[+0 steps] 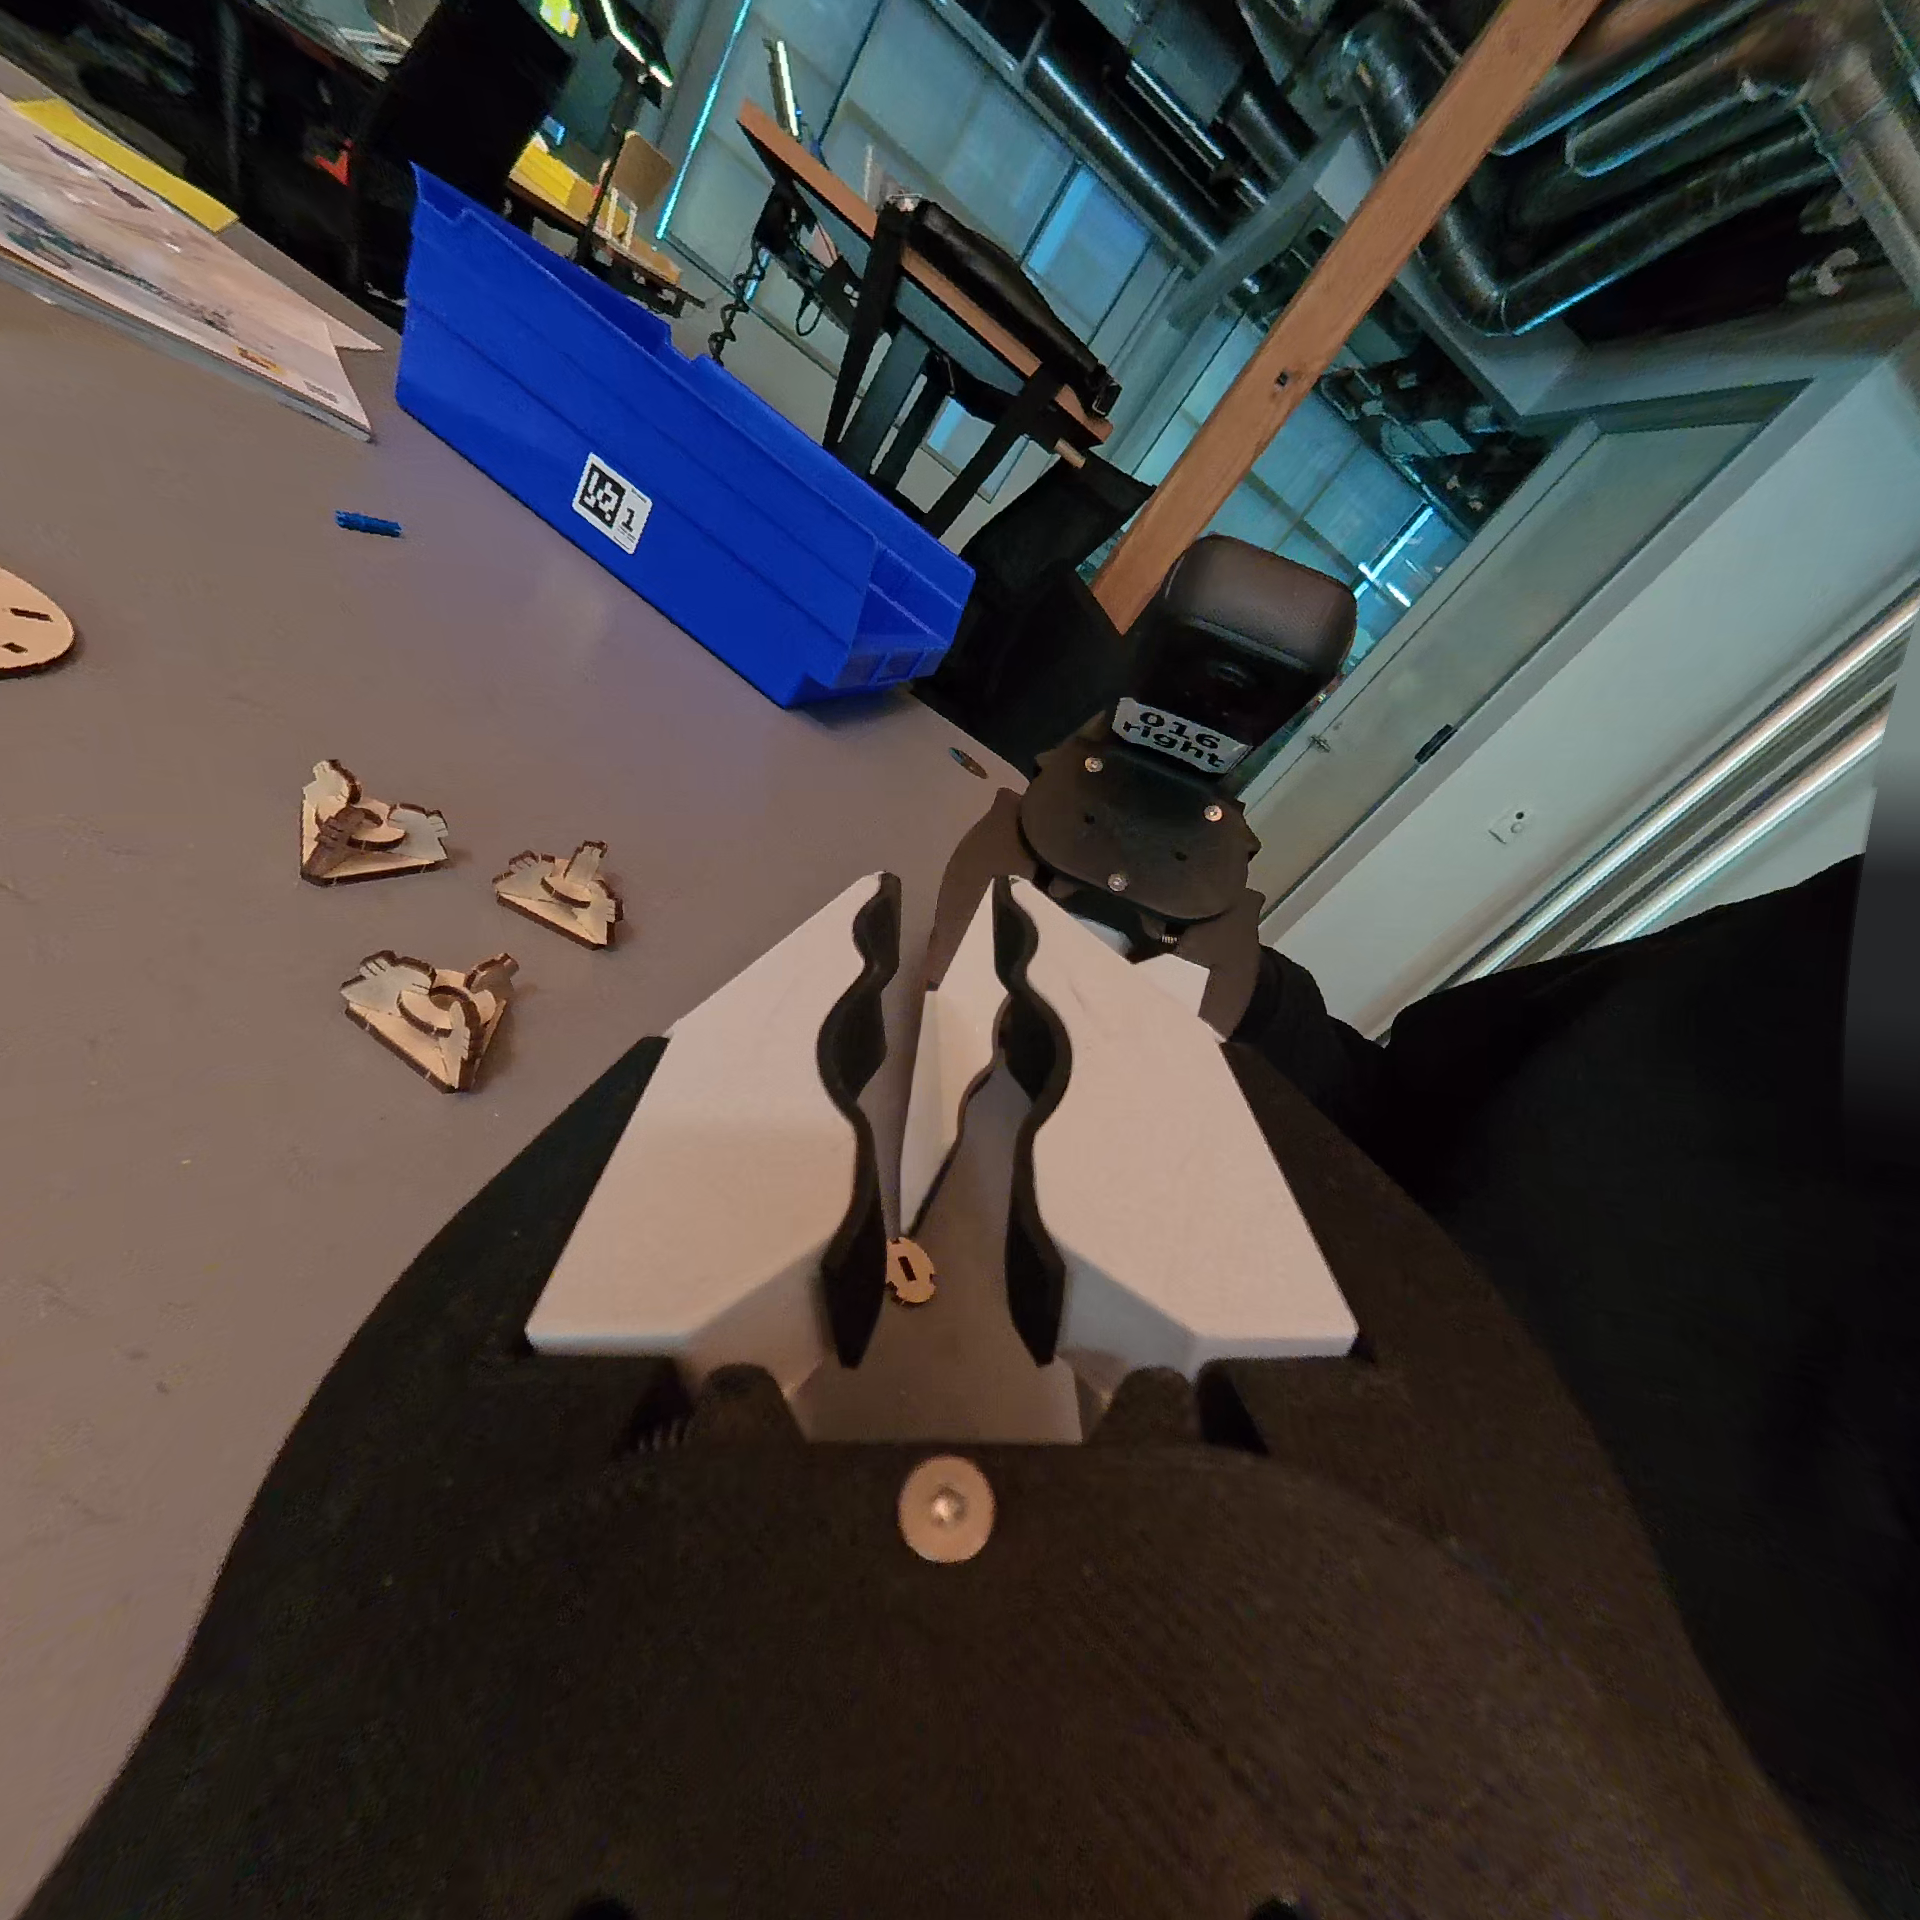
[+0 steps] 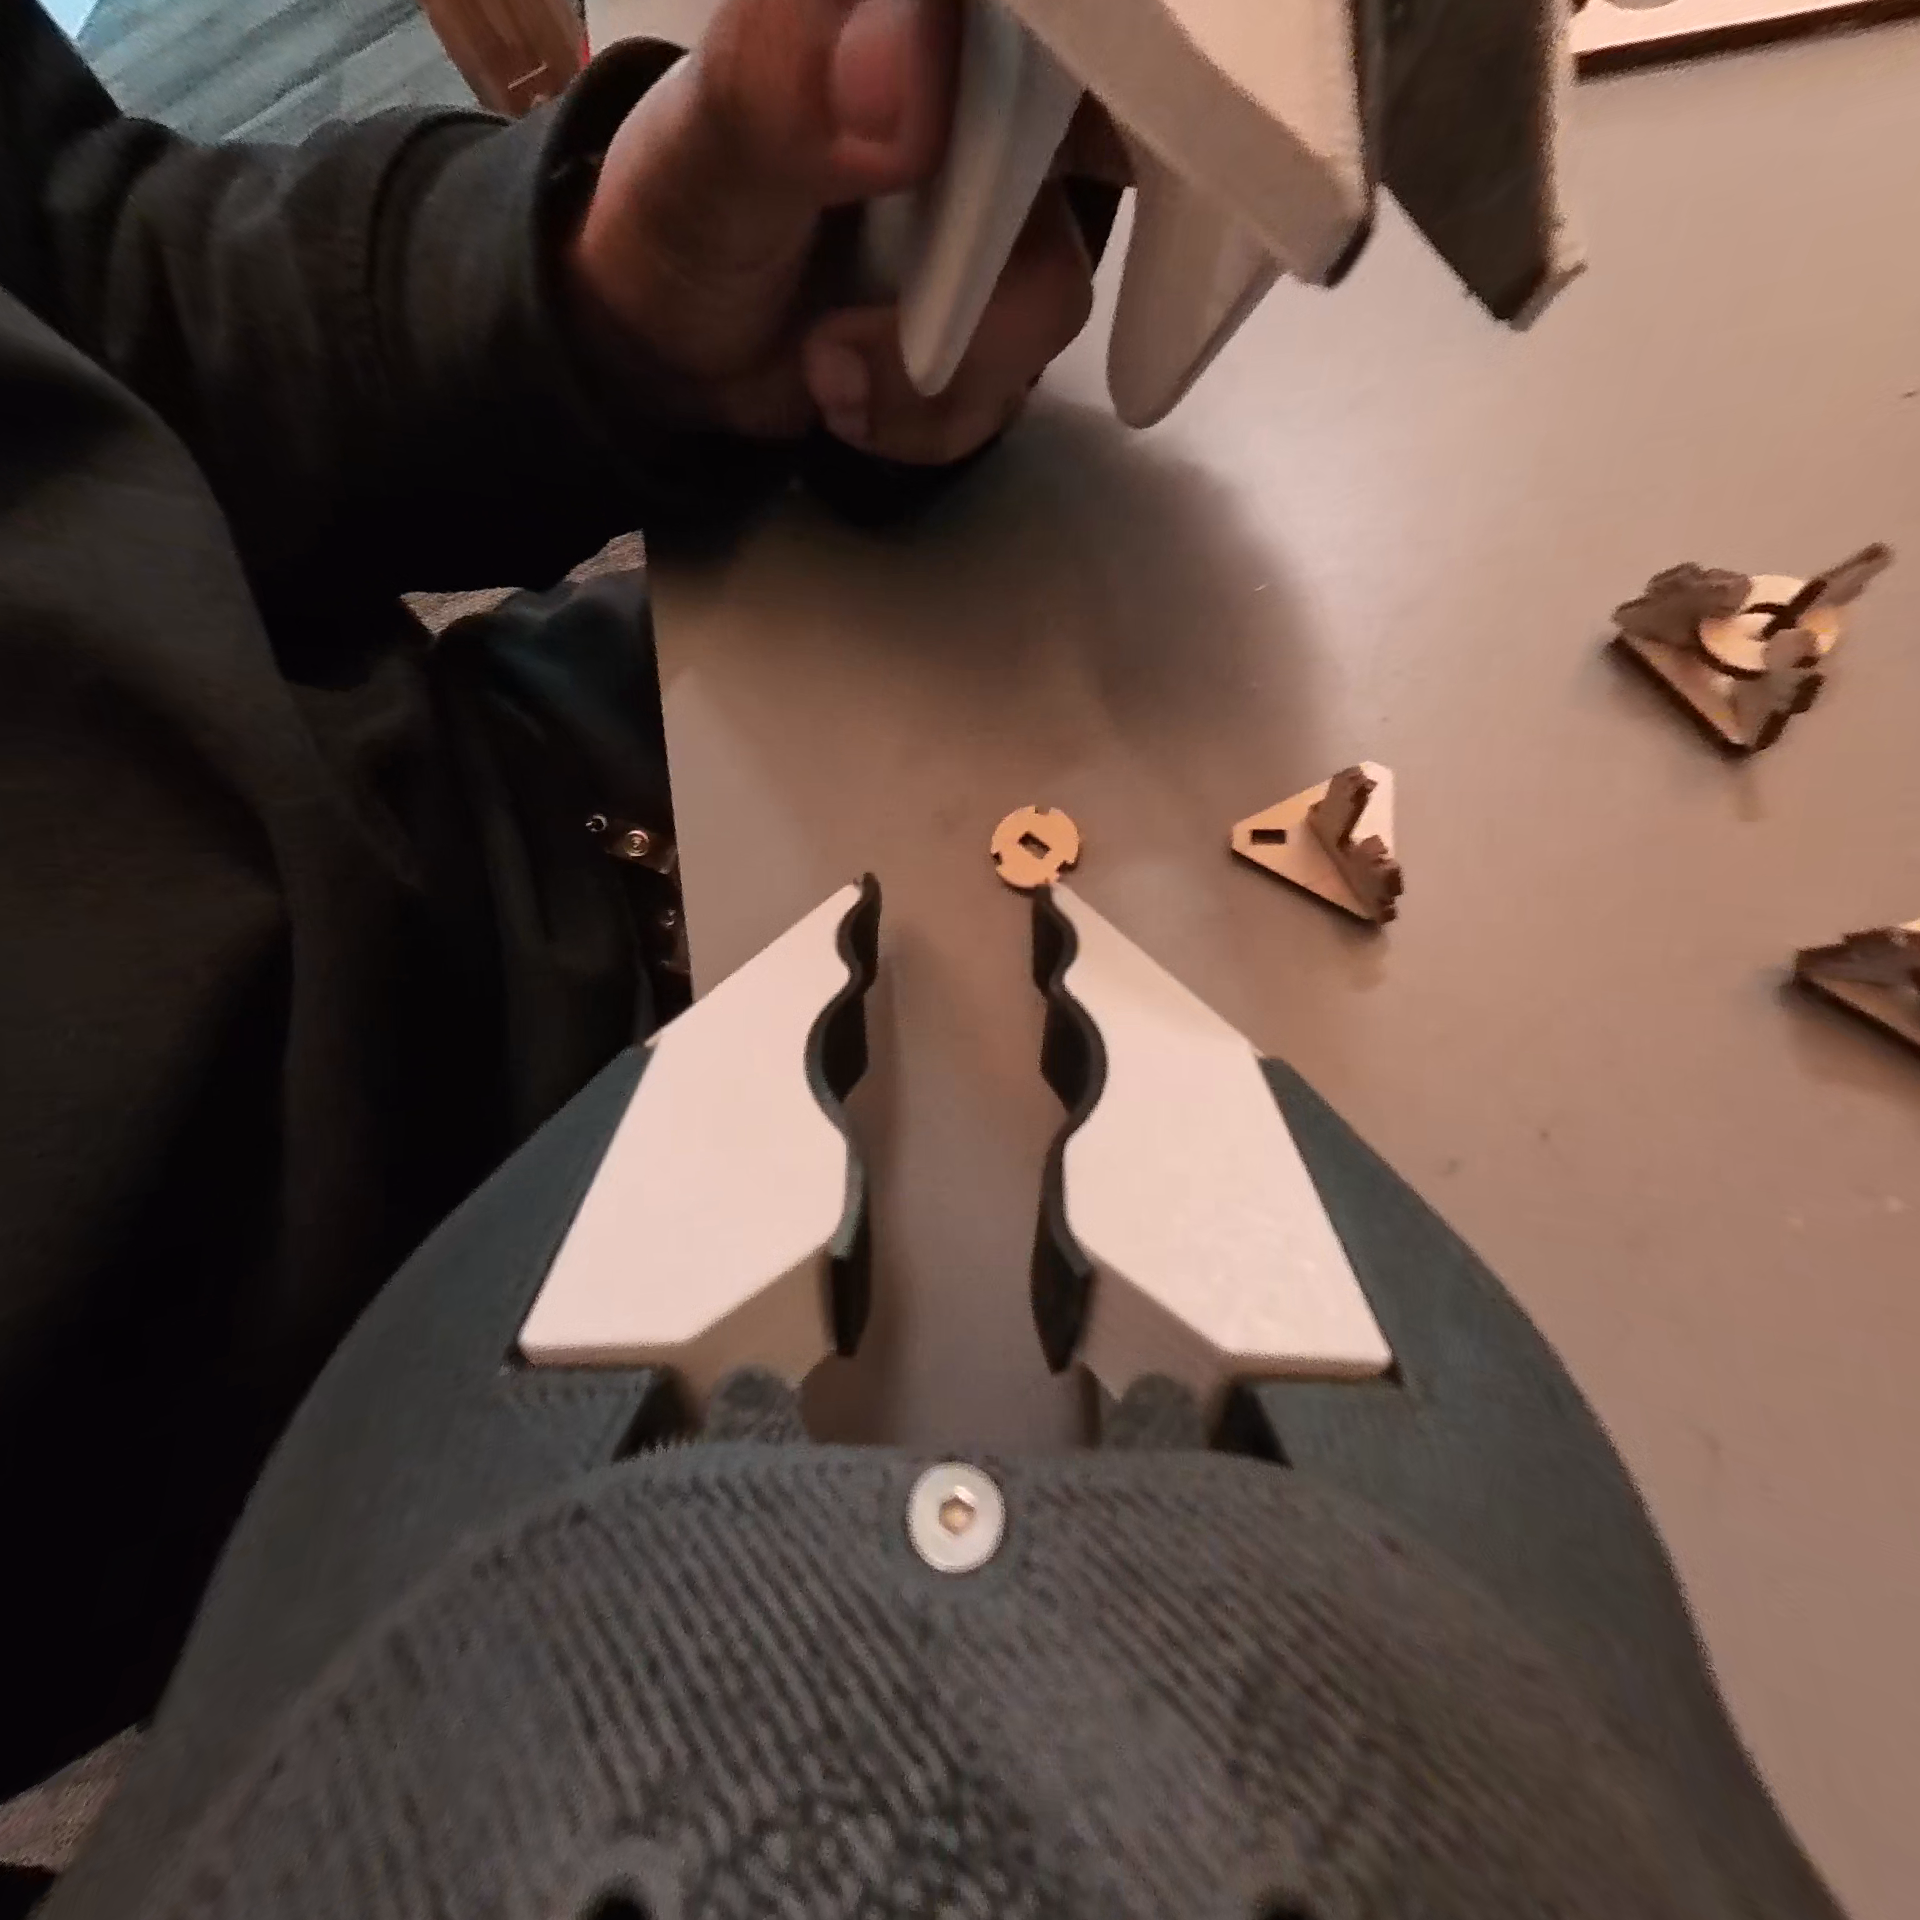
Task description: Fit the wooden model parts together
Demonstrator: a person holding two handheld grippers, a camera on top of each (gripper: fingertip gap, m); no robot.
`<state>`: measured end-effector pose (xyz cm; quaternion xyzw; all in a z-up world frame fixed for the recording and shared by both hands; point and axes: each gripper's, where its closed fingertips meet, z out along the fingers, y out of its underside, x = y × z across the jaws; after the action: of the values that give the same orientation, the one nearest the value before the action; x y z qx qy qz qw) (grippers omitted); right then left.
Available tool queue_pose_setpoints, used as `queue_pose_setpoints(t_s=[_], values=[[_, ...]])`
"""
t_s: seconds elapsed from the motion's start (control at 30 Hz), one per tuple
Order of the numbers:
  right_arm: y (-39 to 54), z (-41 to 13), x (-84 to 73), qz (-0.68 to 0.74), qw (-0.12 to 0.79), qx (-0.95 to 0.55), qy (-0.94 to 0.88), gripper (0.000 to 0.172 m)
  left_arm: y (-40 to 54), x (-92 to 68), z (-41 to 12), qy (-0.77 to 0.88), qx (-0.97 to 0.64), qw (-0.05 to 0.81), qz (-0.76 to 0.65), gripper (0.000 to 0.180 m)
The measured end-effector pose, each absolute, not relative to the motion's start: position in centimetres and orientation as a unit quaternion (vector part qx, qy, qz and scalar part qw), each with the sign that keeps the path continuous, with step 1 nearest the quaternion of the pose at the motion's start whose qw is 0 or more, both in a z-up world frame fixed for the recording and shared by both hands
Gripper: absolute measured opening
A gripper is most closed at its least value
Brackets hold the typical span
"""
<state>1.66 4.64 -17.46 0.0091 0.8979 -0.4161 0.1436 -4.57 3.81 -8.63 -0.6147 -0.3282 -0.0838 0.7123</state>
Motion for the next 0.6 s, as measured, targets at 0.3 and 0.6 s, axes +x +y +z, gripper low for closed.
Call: queue_pose_setpoints(t_s=[0.3, 0.6], values=[[4.5, -17.4, 1.0, -0.421, 0.132, 0.026, 0.897, 0.038, 3.8, -4.5, -8.6, -0.328, -0.615, 0.712, -0.083, 0.016], [4.5, -17.2, 1.2, -0.425, 0.137, 0.020, 0.894, 0.031, 3.9, -4.5, -8.6, -0.327, -0.616, 0.712, -0.083, 0.016]])
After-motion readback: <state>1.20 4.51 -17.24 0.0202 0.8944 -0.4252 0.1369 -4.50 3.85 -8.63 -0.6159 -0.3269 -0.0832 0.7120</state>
